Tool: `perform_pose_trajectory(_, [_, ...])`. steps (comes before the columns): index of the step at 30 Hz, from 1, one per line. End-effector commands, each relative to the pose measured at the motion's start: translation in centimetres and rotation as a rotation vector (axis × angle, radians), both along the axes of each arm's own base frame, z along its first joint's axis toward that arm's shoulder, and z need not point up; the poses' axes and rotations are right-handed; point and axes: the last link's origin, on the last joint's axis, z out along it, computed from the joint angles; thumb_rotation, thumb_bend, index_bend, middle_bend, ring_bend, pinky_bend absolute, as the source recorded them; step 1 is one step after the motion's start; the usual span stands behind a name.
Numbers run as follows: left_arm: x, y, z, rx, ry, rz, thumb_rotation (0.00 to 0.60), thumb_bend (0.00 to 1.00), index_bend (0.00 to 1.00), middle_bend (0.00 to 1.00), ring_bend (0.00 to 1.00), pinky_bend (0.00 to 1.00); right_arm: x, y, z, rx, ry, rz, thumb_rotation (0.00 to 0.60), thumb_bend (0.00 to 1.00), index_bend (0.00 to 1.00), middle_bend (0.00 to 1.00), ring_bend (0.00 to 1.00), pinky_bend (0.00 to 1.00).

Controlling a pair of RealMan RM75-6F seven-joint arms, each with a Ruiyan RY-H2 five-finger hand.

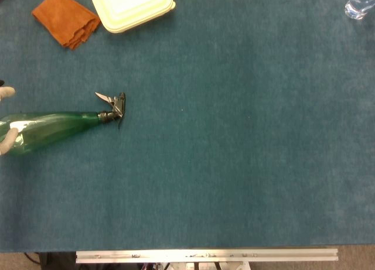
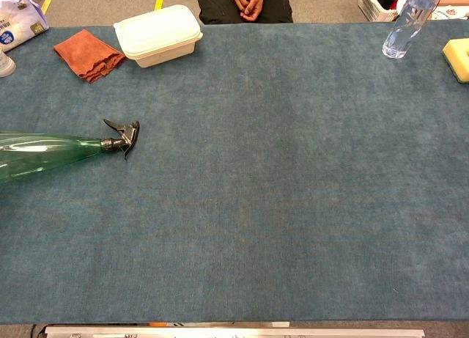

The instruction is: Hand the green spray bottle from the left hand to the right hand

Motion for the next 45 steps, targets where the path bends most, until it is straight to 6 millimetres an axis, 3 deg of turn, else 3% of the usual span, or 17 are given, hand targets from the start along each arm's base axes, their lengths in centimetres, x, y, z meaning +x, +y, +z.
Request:
perform_pose_trajectory(1, [-0.1, 0.1, -0.1, -0.008, 0.003, 0.006, 0.600, 0.25, 0.27, 0.22, 0.18, 0.29, 0.1, -0.1, 0.0, 0.001, -0.001, 0.000, 0.600, 0.14, 0.25, 0.32, 0.28, 0.38])
perform_pose_trajectory(12, [-0.3, 0.7, -1.3, -0.099, 0.052, 0.061, 0.600, 0.25, 0.22, 0.19, 0.16, 0.29, 0.7, -0.7, 0.3, 0.002, 0.003, 0.026, 0.600, 0.14, 0.25, 0.32, 0.28, 0.38])
perform_pose_trajectory(21, [-0.6, 1.5, -3.9, -0.217, 0.116, 0.169, 0.600, 0.20, 0.07, 0.08, 0.02, 0.24, 0.5, -1.0, 0.7, 0.001, 0.001, 0.029, 0.600, 0.14, 0.25, 0.32, 0.28, 0.38])
perform_pose_trajectory(30, [-1.1, 2.3, -6.1, -0.266, 0.186, 0.241, 0.600, 0.18, 0.03, 0.05, 0.00, 0.22, 0.0, -0.9, 0.9, 0.002, -0.004, 0.020, 0.600, 0.14, 0.25, 0.32, 0.28, 0.38])
perform_pose_trajectory(38, [-1.6, 3.0, -8.0, -0.320, 0.275, 0.270, 0.600, 0.16, 0.00, 0.00, 0.00, 0.01, -0.3, -0.8, 1.1, 0.004, -0.009, 0.017, 0.600, 0.14, 0.25, 0.32, 0.28, 0.38])
perform_pose_trajectory(45, [-2.1, 3.7, -9.1, -0.350, 0.334, 0.293, 0.600, 0.16, 0.00, 0.00, 0.00, 0.00, -0.5, -0.7, 1.2, 0.006, -0.014, 0.011, 0.600, 0.14, 0.25, 0.33, 0.28, 0.38])
